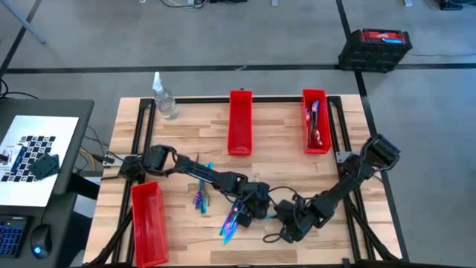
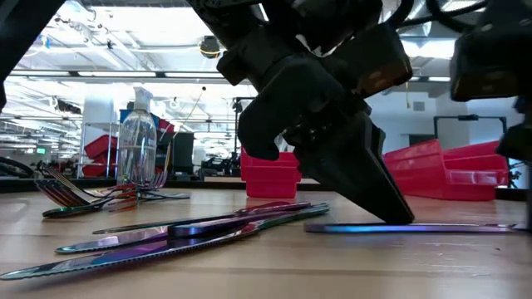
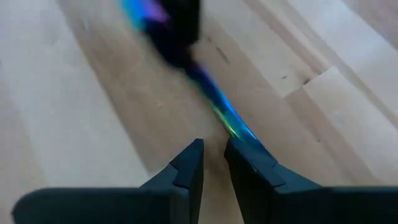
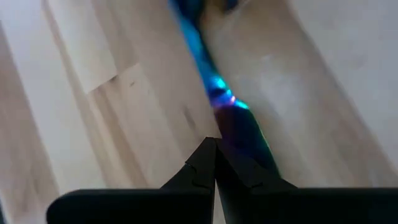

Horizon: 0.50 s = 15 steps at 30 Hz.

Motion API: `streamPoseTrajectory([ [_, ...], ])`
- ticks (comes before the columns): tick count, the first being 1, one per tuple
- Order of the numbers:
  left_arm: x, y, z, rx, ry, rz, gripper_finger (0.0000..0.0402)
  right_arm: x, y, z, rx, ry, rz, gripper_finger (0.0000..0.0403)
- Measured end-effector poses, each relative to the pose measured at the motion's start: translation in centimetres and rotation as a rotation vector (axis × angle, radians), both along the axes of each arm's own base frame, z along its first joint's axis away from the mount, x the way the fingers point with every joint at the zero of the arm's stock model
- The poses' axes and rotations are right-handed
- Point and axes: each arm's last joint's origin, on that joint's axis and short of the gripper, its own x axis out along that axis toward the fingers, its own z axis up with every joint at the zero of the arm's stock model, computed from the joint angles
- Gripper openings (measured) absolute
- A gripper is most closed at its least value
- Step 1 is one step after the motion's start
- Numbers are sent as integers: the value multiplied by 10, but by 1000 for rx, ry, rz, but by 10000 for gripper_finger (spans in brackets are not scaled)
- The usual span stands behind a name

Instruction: Sort silverware

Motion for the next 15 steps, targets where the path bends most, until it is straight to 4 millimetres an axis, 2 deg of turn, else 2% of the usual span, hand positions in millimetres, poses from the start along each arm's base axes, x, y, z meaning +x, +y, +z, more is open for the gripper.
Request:
streamPoseTrajectory([
  [15, 5, -4, 4, 16, -99, -2, 62, 22, -37, -1, -123, -7, 5, 0],
])
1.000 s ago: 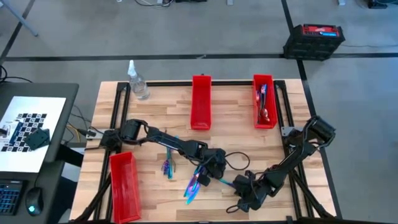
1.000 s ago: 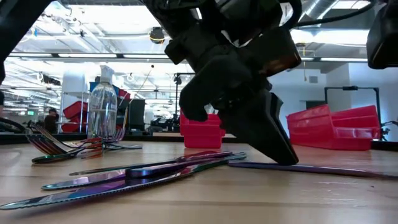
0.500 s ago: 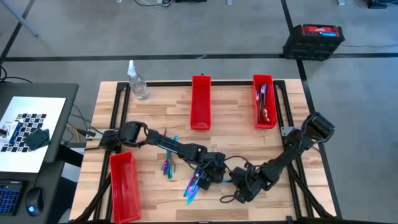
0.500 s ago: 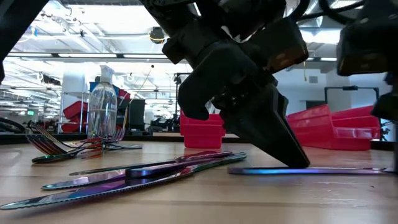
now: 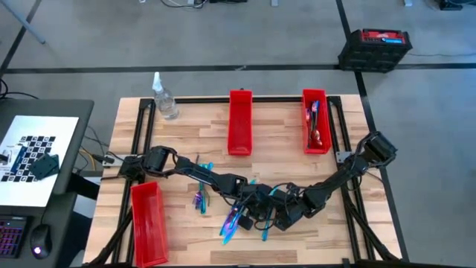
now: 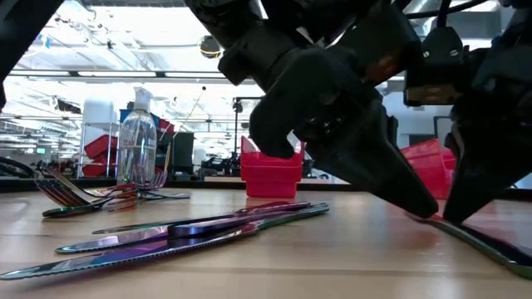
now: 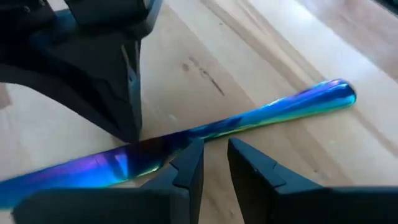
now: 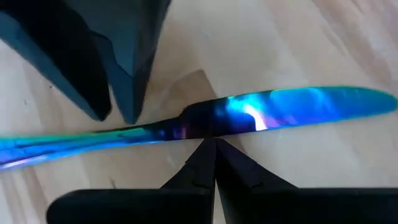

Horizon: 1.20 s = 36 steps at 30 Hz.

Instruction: Sort silverware

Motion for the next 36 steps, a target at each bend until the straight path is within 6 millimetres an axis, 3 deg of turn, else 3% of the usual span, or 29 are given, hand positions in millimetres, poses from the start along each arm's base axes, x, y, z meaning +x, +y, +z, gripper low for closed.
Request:
streamPoseTrajectory([
  [4, 1, 4, 0, 46, -16, 7, 62, -1, -2, 5, -10, -7, 7, 0],
  [7, 0, 10, 13, 146, -19, 9, 62, -10, -5, 20, -15, -19, -37, 0],
  [12, -3, 19, 37, 534, -128, -142, 62, -31, -2, 57, 145, -151, -199, 0],
  [15, -2, 26, 32, 668, -148, -279, 62, -45, -1, 51, 244, -255, -367, 0],
  [21, 3, 38, 9, 710, -193, -433, 73, -63, 13, 21, 449, -427, -625, 0],
  [27, 9, 42, -7, 762, -236, -484, 100, -55, 24, -4, 544, -446, -724, 0],
  [36, 13, 43, -15, 827, -272, -521, 113, -40, 18, -7, 541, -403, -776, 0],
])
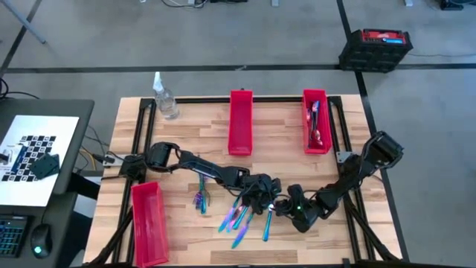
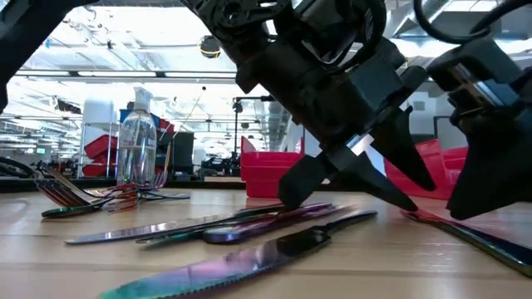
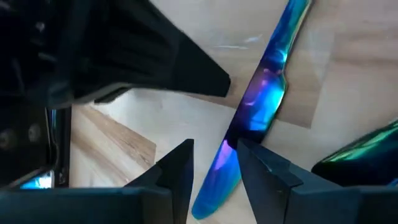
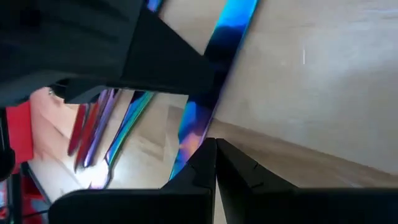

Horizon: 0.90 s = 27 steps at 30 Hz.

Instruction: Sort silverware

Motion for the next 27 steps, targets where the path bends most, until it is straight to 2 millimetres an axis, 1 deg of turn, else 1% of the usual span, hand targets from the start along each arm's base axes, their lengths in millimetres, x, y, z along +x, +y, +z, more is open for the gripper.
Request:
streamPoseTrajectory([
  [2, 0, 1, 4, 4, -7, 24, 111, 0, -3, 1, -13, 12, 14, 0],
  [5, -1, 2, 7, -34, 1, 110, 110, 0, -3, 1, -23, 17, 25, 0],
  [8, -6, 7, 7, -75, 69, 196, 109, -1, -1, 1, -29, 19, 36, 0],
  [11, -13, 10, 6, -58, 154, 247, 109, -3, 1, 1, -46, 24, 61, 0],
  [13, -17, 11, 14, -72, 165, 292, 109, -3, 1, 1, -56, 26, 72, 0],
  [15, -19, 13, 27, -118, 150, 352, 109, -3, 1, 0, -65, 28, 82, 0],
  [17, -21, 13, 42, -201, 117, 426, 109, -4, 1, 0, -78, 32, 95, 0],
  [19, -25, 15, 69, -340, 79, 535, 109, -4, 1, 1, -94, 34, 115, 0],
  [21, -32, 15, 94, -523, 96, 618, 109, -4, 1, 2, -125, 39, 155, 0],
  [23, -37, 14, 105, -672, 149, 656, 109, -3, 0, 3, -178, 43, 221, 0],
  [27, -39, 10, 103, -872, 274, 712, 109, 10, -2, 8, -280, 1, 430, 0],
])
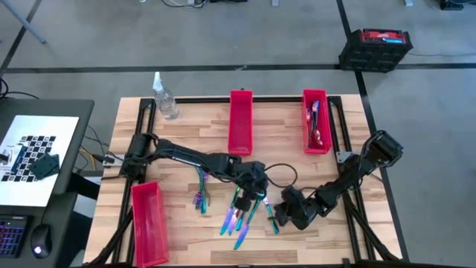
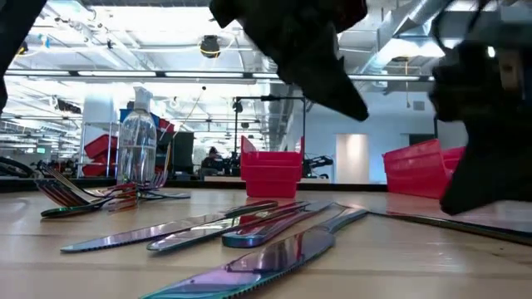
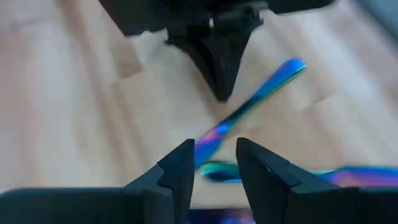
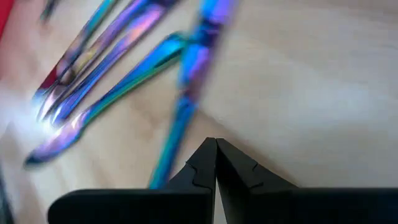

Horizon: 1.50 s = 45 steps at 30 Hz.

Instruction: Sort silverware

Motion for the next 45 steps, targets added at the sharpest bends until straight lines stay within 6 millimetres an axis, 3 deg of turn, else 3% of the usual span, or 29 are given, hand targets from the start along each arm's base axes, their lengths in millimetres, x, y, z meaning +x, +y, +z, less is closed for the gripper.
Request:
streamPoseTrajectory([
  [3, 3, -9, -8, -73, 24, -1, 109, 7, -6, 1, -56, 7, 110, 0],
  [7, 3, -26, -38, -74, 115, -19, 109, 12, -12, 1, -115, 18, 189, 0],
  [12, 3, -45, -47, -94, 128, -30, 109, 15, -15, 2, -163, 20, 269, 0],
  [21, 10, -49, -85, -105, 178, 1, 109, 19, -15, 6, -197, -22, 327, 0],
  [45, -25, -40, -96, 3, 569, 27, 109, 14, -12, -4, -220, 56, 384, 0],
])
